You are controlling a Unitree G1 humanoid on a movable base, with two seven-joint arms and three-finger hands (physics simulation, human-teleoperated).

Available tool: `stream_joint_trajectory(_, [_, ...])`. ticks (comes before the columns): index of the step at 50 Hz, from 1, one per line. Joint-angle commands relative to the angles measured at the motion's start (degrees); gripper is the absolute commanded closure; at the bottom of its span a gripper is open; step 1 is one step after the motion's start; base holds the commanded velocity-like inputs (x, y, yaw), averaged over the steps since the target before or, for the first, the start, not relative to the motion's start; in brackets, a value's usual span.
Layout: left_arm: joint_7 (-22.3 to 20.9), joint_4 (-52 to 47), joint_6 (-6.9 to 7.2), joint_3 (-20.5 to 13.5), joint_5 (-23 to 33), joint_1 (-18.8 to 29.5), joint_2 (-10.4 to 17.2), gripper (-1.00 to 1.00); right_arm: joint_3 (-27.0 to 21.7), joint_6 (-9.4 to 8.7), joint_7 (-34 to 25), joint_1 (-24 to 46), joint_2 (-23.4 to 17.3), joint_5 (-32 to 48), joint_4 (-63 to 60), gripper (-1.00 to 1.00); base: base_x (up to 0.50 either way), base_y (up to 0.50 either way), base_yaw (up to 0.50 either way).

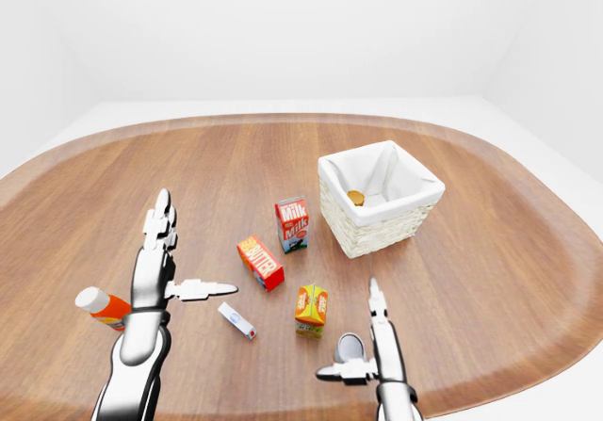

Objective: Pick up the alphabet soup and the tomato sauce, and put them in the basket.

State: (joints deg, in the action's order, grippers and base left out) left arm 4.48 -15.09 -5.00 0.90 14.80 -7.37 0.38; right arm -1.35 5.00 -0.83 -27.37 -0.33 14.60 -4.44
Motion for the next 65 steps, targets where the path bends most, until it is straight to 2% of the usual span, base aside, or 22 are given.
stream_joint_trajectory(1, [0.2, -0.74, 0.0, -0.3, -0.41, -0.25, -0.05, -1.0, -0.91, 0.0, 0.27, 0.75, 0.13, 0.95, 0.81, -1.0, 0.0, 0.0, 0.0])
stream_joint_trajectory(41, [0.23, -0.75, 0.0, -0.29, -0.42, -0.25, -0.05, -1.0, -3.93, 0.0, 0.68, 2.45, 0.56, 3.44, 4.7, -1.0, 0.0, 0.0, 0.0])
stream_joint_trajectory(65, [0.21, -0.74, 0.0, -0.29, -0.39, -0.25, -0.04, -1.0, -4.46, 0.0, 3.5, 5.01, -0.17, 5.41, 10.73, -1.0, 0.0, 0.0, 0.0])
